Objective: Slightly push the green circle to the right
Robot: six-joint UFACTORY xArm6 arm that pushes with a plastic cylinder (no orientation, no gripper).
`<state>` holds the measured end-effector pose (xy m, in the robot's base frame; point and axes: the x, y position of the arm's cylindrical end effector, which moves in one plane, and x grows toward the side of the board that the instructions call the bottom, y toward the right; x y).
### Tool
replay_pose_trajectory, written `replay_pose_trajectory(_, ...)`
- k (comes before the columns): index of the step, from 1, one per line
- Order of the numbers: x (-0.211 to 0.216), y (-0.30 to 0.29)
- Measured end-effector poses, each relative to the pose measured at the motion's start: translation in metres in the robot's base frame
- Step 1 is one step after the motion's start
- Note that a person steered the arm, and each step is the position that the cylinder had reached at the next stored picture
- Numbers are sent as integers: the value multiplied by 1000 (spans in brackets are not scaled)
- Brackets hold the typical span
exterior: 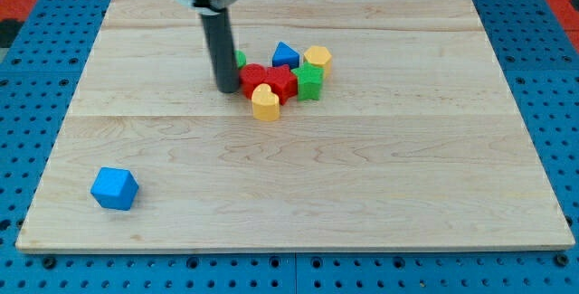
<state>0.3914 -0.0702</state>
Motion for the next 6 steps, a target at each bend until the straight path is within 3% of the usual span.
replay_pose_trajectory(2,-1,-68)
replay_pose_trajectory(4,-28,-35)
replay_pose_trajectory(6,-21,-44)
